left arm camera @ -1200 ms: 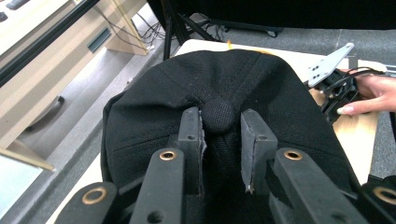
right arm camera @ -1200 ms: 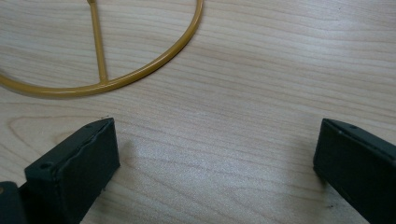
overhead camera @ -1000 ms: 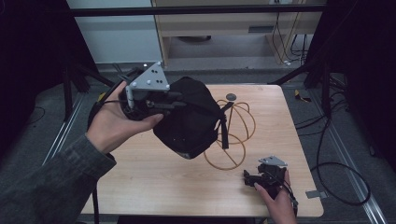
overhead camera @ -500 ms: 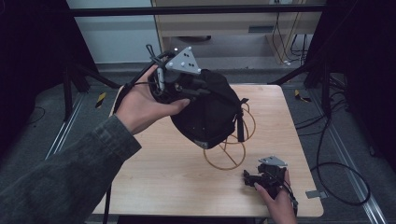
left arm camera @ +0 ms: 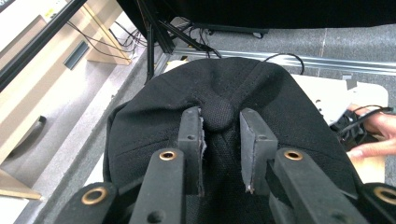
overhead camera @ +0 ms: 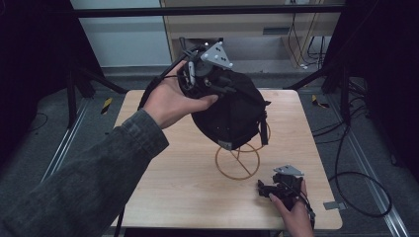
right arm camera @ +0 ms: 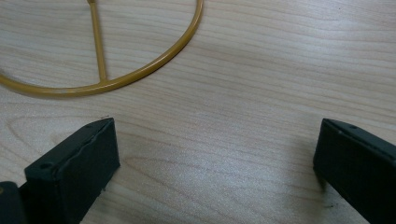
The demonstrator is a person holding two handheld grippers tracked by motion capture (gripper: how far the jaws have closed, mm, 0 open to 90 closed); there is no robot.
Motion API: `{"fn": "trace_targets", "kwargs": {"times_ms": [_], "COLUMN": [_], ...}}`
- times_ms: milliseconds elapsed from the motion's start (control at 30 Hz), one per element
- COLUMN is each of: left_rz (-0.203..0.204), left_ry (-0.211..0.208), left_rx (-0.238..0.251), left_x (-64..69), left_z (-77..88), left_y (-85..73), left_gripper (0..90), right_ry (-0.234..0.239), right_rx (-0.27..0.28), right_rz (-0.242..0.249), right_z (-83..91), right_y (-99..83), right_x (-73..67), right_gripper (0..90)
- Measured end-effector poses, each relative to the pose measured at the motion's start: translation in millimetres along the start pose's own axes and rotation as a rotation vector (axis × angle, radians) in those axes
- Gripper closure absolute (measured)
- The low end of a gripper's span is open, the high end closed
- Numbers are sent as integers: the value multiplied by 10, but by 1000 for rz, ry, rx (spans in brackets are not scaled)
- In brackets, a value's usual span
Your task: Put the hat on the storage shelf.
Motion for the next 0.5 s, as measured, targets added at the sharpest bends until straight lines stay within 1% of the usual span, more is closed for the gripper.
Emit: {"fn": "trace_targets", "kwargs": {"times_ms": [167, 500], "left_rz": [9, 33], "left_ry": [-10, -9], "left_rx": [-8, -7], "left_x": [-35, -136], "left_z": [-147, -305], "left_y": [38, 103], "left_gripper": [724, 725], "right_ry": [0, 0], "right_rx": [0, 0], "right_rz": [0, 0], "right_z": [0, 0], "right_y": [0, 0], "right_x": [0, 0], "right_gripper": [3, 4]}}
Point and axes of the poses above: each handheld gripper's, and its own axes: z roughly backward along the jaws, y roughly out of its top, x roughly to its right, the point moved 3 cm from there along -z, roughly forward along the jaws, and after that the axes turned 9 degrees about -y, right-handed, at the moved point
